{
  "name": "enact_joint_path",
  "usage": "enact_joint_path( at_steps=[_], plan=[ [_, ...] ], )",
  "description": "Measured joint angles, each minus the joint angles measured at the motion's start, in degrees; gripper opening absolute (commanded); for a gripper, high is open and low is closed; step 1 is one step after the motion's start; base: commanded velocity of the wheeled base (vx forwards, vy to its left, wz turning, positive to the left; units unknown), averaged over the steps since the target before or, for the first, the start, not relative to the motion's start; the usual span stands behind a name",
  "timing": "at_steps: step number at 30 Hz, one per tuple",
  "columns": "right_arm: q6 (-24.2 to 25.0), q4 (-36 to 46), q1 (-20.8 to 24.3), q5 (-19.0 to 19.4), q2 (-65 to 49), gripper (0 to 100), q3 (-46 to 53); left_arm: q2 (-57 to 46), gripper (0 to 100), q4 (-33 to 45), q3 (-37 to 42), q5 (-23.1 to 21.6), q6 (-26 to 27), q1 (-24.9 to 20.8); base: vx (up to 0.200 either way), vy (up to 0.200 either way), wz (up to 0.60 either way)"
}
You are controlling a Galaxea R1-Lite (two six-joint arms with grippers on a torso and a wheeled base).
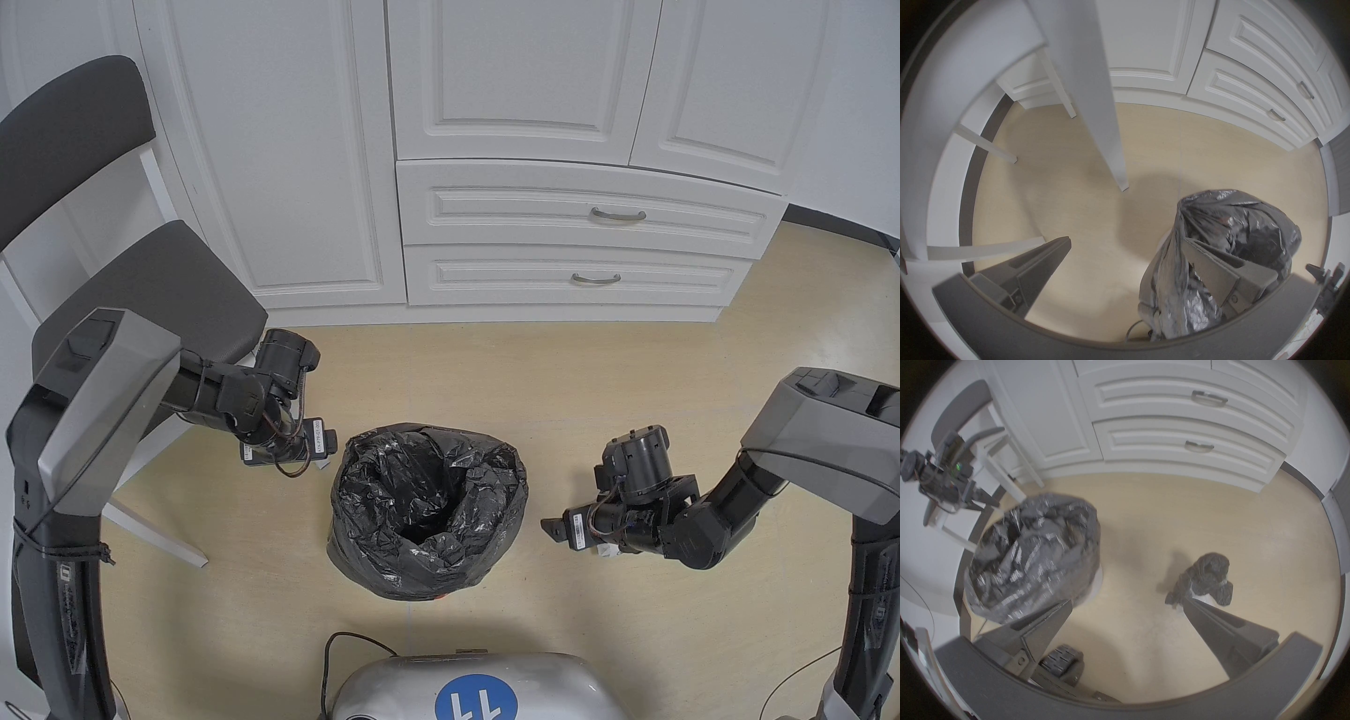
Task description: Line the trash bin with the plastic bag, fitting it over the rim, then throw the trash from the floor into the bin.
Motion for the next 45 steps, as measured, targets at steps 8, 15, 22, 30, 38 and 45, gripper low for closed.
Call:
enact_joint_path(
  at_steps=[8, 15, 22, 30, 38, 45],
  plan=[
    [-0.2, 0.2, 2.7, 1.0, 5.8, 100, -0.5, -10.5, 100, -3.9, 13.2, -0.5, 0.3, -1.1, 0.000, 0.000, 0.00],
    [11.0, 0.4, 7.4, 4.1, 9.1, 100, -4.3, -17.3, 100, -6.4, 20.6, -1.8, 0.8, -2.9, 0.000, 0.000, 0.00],
    [16.0, 0.1, 12.8, 5.4, 10.7, 100, -7.8, -21.7, 100, -7.1, 26.0, -2.5, 1.0, -5.0, 0.000, 0.000, 0.00],
    [18.8, 0.2, 15.7, 5.3, 11.7, 100, -9.5, -23.5, 100, -9.8, 30.4, -2.5, 1.0, -6.3, 0.000, 0.000, 0.00],
    [14.4, 0.8, 17.7, 5.4, 10.6, 100, -5.0, -23.3, 100, -12.4, 34.8, -2.4, 1.1, -6.9, 0.000, 0.000, 0.00],
    [6.9, 0.5, 18.5, 5.4, 7.0, 100, 1.9, -22.2, 100, -15.1, 36.9, -1.6, 1.0, -7.3, 0.000, 0.000, 0.00]
  ],
)
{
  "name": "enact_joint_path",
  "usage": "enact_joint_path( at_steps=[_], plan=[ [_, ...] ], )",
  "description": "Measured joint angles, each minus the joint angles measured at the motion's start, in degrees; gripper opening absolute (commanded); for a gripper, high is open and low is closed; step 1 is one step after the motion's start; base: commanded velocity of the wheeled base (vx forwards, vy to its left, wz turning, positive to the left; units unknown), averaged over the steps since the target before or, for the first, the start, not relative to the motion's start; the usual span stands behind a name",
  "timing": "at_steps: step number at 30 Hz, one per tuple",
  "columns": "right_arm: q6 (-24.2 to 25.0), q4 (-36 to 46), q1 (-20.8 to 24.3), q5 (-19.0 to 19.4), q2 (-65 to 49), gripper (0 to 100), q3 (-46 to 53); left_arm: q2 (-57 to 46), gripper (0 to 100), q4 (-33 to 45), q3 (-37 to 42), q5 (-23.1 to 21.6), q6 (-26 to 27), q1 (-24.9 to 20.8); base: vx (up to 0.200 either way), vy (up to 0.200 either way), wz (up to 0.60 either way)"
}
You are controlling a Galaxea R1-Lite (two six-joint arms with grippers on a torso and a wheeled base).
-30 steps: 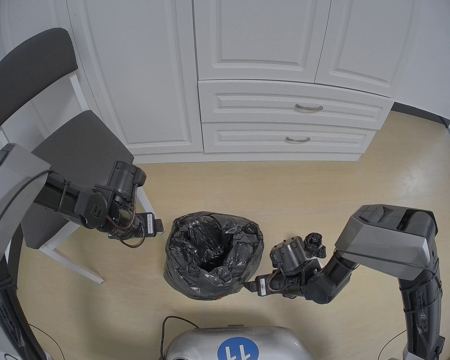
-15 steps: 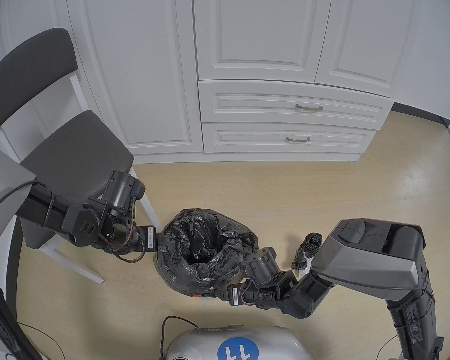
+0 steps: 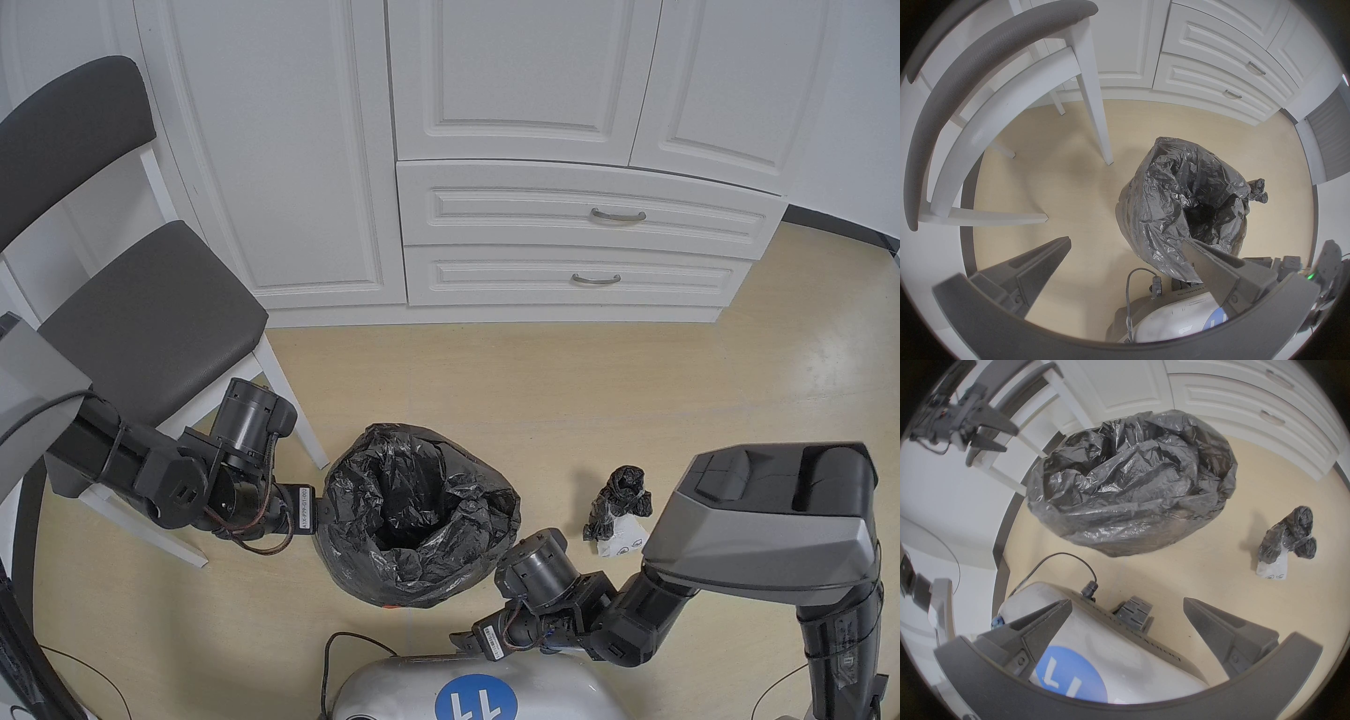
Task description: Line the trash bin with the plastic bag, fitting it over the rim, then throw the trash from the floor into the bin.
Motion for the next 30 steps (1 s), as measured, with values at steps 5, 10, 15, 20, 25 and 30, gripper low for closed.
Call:
enact_joint_path(
  at_steps=[5, 10, 15, 20, 25, 30],
  plan=[
    [-2.6, -0.2, 0.2, 0.0, -4.7, 100, 3.7, 2.0, 100, -2.1, 0.1, 2.7, -0.3, -1.6, 0.000, 0.000, 0.00],
    [-3.2, -0.4, 0.0, -0.1, -9.8, 100, 5.7, 5.0, 100, -6.2, -0.1, 4.5, -0.7, -4.2, 0.000, 0.000, 0.00],
    [-2.7, -2.6, -1.1, -0.7, -12.8, 100, 5.2, 8.2, 100, -11.0, -0.2, 6.2, -0.7, -6.3, 0.000, 0.000, 0.00],
    [-0.9, -9.3, -1.6, -2.1, -11.9, 100, 3.9, 10.7, 100, -12.1, -0.4, 7.0, -0.7, -7.1, 0.000, 0.000, 0.00],
    [0.9, -14.7, -0.9, -5.3, -6.9, 100, 1.4, 11.8, 100, -12.2, 0.2, 7.1, -0.8, -7.2, 0.000, 0.000, 0.00],
    [1.6, -16.9, 0.3, -8.3, -0.9, 100, -1.3, 11.3, 100, -12.3, 3.7, 7.1, -0.8, -7.3, 0.000, 0.000, 0.00]
  ],
)
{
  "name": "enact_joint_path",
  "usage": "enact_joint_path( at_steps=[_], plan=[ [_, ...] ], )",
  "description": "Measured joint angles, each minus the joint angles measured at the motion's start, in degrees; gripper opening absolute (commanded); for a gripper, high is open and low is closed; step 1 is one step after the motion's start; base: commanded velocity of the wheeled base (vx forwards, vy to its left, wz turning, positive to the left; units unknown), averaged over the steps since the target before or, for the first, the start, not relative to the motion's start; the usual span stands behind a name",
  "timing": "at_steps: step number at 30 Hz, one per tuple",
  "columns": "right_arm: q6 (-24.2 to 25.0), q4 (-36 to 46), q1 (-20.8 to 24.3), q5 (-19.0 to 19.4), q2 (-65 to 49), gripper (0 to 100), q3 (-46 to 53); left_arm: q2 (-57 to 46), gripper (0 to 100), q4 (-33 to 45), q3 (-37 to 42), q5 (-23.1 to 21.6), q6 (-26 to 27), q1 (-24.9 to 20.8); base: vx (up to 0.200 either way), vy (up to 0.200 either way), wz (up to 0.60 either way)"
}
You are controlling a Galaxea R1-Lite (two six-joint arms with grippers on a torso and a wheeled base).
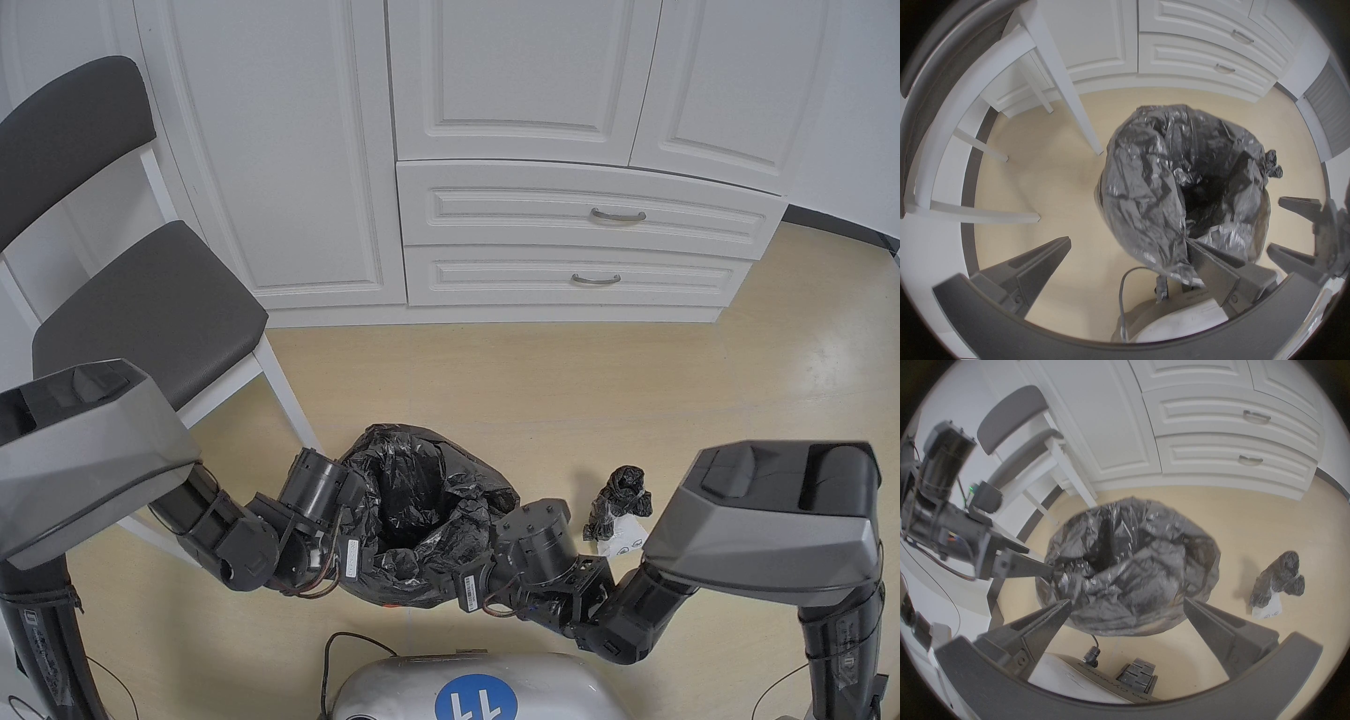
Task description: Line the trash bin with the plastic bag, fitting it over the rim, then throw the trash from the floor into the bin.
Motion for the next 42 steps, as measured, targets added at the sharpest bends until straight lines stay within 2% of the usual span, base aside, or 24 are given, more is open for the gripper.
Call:
enact_joint_path(
  at_steps=[8, 12, 17, 25, 28, 35, 42],
  plan=[
    [-0.5, -0.3, 0.9, -1.1, 4.1, 100, -0.7, -3.5, 100, -0.1, 7.9, -0.5, 0.0, -1.8, 0.000, 0.000, 0.00],
    [-2.8, -0.2, 0.9, -1.1, 4.5, 100, 0.9, -5.0, 100, -0.1, 10.7, -0.7, -0.3, -3.3, 0.000, 0.000, 0.00],
    [-5.4, -0.2, 0.8, -1.1, 4.5, 100, 3.1, -5.5, 100, -0.1, 12.3, -0.8, -2.2, -5.2, 0.000, 0.000, 0.00],
    [-5.6, 0.5, 0.7, -1.0, 4.4, 100, 3.6, -4.5, 100, -1.6, 13.1, -0.8, -3.0, -5.5, 0.000, 0.000, 0.00],
    [-3.9, 0.0, 0.7, -1.0, 2.6, 100, 3.4, -5.4, 100, -2.4, 12.6, -1.0, -3.0, -4.8, 0.000, 0.000, 0.00],
    [3.9, -3.0, 1.2, -1.5, -0.1, 100, -1.1, -6.9, 100, -2.9, 8.7, -2.3, -3.3, -3.2, 0.000, 0.000, 0.00],
    [8.7, -3.4, 1.1, -5.3, 5.7, 100, -11.0, -3.6, 100, -4.1, 4.9, -2.2, -3.8, -2.4, 0.000, 0.000, 0.00]
  ],
)
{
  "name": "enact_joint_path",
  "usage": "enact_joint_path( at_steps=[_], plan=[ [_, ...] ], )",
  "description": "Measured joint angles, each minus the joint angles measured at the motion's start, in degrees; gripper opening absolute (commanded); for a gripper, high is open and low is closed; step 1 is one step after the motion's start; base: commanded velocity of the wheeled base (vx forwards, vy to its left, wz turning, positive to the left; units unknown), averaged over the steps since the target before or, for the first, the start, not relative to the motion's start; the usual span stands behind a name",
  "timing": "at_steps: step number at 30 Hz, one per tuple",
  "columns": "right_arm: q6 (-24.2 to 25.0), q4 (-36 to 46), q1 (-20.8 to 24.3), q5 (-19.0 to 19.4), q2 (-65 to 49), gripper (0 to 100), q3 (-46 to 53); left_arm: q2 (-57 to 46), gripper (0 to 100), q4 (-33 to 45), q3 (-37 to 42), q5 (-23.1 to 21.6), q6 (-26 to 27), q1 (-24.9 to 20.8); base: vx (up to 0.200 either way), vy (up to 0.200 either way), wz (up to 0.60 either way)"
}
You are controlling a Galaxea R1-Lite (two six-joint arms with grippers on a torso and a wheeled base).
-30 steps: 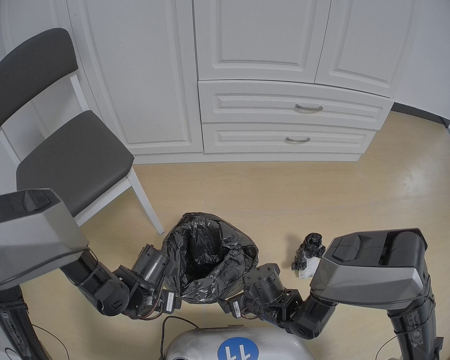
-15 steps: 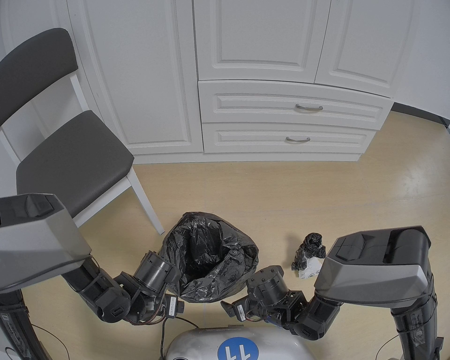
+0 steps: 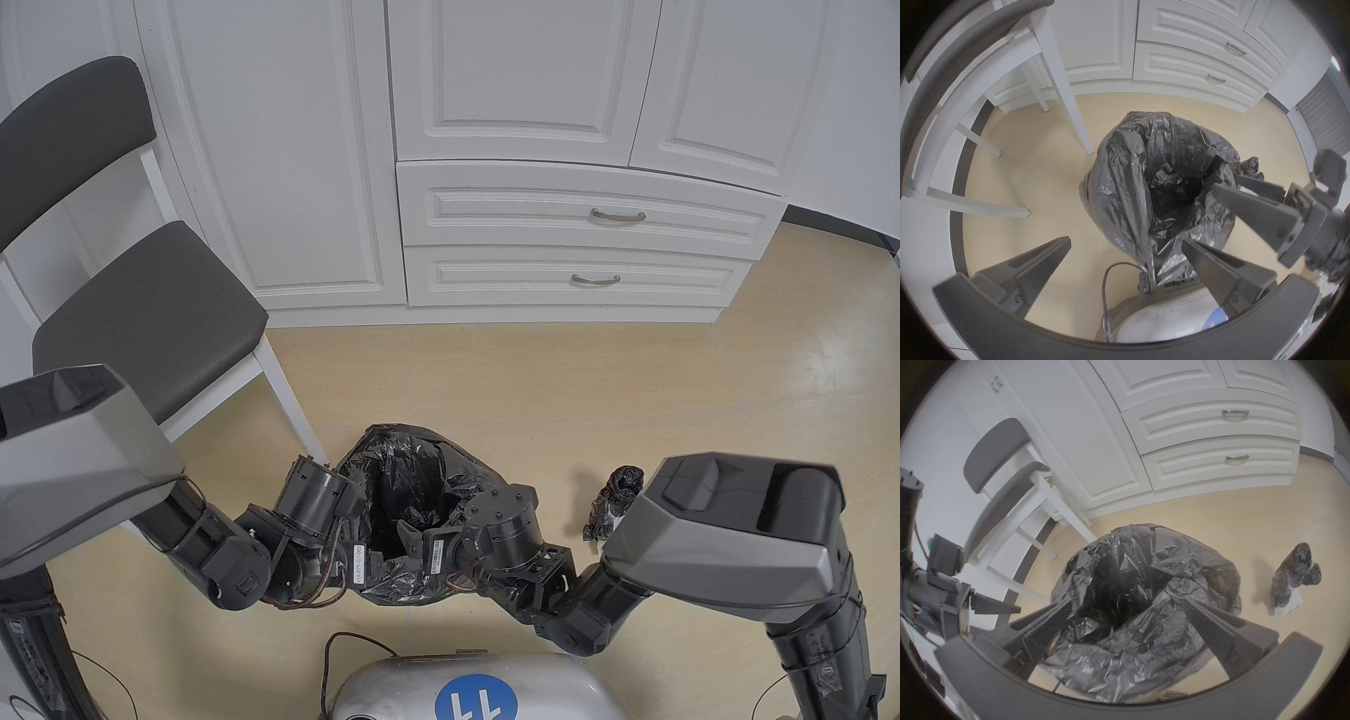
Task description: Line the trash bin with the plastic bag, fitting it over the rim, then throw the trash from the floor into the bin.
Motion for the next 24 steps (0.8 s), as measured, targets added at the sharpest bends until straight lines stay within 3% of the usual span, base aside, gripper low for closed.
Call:
enact_joint_path(
  at_steps=[7, 16, 24],
  plan=[
    [0.8, 2.3, -1.0, -1.3, 4.7, 100, -3.8, 3.5, 100, -0.7, -2.3, 0.1, -0.2, 0.9, 0.000, 0.000, 0.00],
    [-1.1, 11.1, -1.8, 0.1, -0.6, 100, 1.4, 4.3, 100, -0.7, -0.3, 0.2, -0.1, 1.4, 0.000, 0.000, 0.00],
    [-2.6, 11.3, -0.5, 0.5, -3.0, 100, 4.6, 4.4, 100, -0.8, 1.2, 0.2, -0.1, 2.0, 0.000, 0.000, 0.00]
  ],
)
